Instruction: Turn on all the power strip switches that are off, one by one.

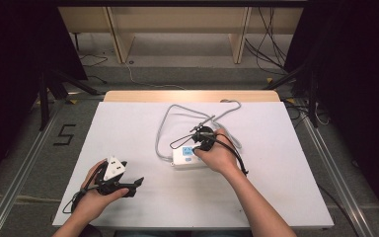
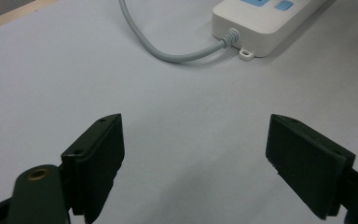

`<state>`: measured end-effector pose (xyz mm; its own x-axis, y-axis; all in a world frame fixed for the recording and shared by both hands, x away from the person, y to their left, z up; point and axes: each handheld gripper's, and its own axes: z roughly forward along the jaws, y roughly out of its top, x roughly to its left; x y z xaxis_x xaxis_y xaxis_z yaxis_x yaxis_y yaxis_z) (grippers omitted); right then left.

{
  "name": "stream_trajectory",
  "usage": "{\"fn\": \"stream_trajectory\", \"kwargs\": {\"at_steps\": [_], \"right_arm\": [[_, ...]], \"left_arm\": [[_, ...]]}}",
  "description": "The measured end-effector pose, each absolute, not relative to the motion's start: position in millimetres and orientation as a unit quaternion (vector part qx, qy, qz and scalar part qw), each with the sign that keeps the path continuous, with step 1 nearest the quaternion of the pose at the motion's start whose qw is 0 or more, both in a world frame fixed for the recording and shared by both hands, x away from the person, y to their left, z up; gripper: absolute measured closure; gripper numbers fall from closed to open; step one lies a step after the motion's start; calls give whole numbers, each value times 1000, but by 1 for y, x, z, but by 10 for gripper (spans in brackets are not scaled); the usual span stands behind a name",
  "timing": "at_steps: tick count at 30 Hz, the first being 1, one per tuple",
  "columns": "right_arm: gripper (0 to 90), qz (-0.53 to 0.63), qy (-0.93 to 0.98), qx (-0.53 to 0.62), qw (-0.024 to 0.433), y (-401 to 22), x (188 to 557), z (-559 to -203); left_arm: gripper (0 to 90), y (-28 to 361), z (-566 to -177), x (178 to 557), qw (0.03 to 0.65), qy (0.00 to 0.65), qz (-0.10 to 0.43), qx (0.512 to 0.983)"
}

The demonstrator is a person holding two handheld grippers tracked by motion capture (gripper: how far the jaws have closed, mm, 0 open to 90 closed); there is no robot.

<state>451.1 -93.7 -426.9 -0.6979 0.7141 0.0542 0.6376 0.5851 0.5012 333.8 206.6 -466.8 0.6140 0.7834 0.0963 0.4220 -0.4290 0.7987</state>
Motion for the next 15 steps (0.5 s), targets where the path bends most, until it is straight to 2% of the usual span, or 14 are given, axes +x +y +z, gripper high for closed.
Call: {"fn": "stream_trajectory", "kwargs": {"at_steps": [15], "right_arm": [[900,244,882,395,79,-108,452,-425]], "left_arm": [[190,206,-467,334,383,370,235,813]]}}
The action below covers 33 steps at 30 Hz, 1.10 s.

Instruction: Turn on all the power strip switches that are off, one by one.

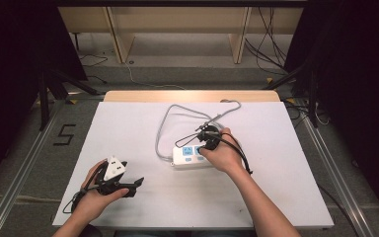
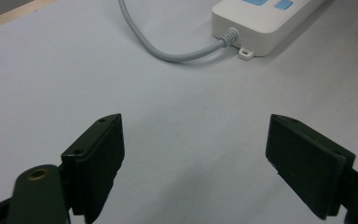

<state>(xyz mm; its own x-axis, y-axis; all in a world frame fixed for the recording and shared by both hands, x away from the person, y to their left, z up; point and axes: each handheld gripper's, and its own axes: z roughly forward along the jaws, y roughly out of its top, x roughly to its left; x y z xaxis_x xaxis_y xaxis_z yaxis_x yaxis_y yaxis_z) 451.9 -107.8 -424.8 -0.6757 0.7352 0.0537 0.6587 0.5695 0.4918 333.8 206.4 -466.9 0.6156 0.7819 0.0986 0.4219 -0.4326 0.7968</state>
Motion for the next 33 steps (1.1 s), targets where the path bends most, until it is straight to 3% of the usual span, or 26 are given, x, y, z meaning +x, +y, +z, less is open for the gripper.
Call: {"fn": "stream_trajectory", "kwargs": {"at_steps": [33], "right_arm": [[900,232,873,420,84,-138,453,-425]], "left_arm": [[191,206,-467,334,381,370,235,814]]}}
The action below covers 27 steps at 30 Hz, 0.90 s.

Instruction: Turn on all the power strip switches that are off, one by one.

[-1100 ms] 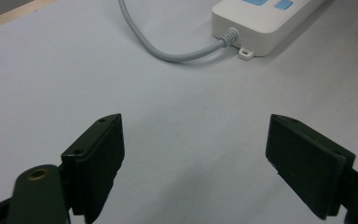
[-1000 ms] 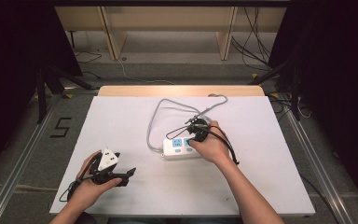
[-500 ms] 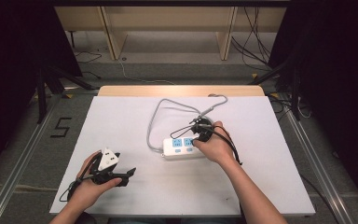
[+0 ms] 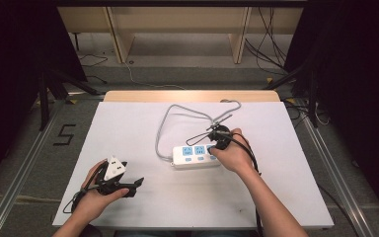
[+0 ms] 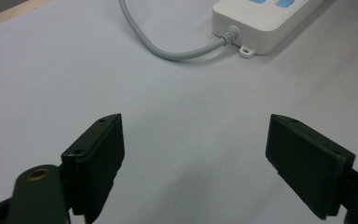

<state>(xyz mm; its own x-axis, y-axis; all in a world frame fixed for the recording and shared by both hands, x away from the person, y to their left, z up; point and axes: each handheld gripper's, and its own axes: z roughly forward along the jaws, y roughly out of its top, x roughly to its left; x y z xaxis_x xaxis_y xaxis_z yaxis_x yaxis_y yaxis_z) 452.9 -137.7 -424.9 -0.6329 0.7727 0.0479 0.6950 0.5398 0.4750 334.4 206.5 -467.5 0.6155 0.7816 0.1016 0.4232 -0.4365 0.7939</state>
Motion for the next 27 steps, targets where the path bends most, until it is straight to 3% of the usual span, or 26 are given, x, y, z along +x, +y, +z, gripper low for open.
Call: {"fn": "stream_trajectory", "kwargs": {"at_steps": [27], "right_arm": [[900,217,873,430,76,-150,454,-426]], "left_arm": [[191,207,-468,335,380,372,235,814]]}}
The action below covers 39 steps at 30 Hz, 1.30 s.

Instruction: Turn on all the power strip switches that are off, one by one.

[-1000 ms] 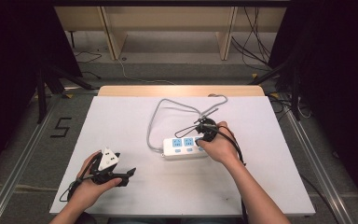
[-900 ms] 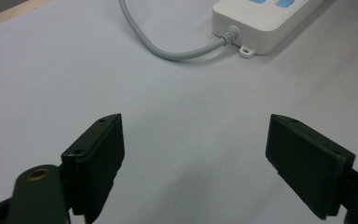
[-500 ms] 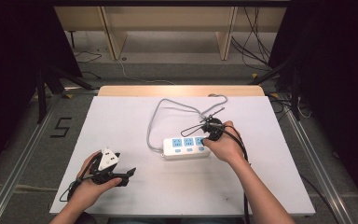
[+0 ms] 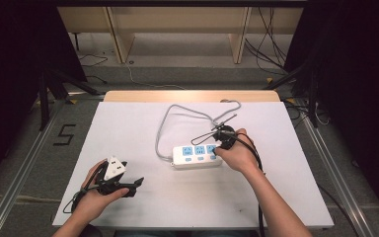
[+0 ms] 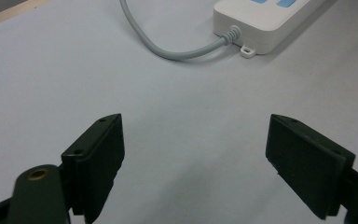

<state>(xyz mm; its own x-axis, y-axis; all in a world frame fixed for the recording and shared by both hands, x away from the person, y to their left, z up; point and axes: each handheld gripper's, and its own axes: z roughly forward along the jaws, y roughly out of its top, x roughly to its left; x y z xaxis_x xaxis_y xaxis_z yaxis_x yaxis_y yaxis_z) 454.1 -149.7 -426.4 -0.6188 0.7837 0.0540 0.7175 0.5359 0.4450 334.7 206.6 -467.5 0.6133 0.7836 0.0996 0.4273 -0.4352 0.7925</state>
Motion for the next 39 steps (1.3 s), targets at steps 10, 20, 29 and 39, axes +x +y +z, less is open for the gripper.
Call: {"fn": "stream_trajectory", "kwargs": {"at_steps": [10,20,29,39], "right_arm": [[900,211,878,424,71,-145,454,-429],[900,200,882,420,73,-140,454,-432],[900,199,884,418,71,-139,454,-432],[900,194,886,415,76,-137,454,-432]], "left_arm": [[190,207,-468,335,379,372,235,814],[190,207,-467,335,380,371,235,814],[191,207,-467,335,380,371,236,814],[191,207,-467,335,380,371,236,814]]}}
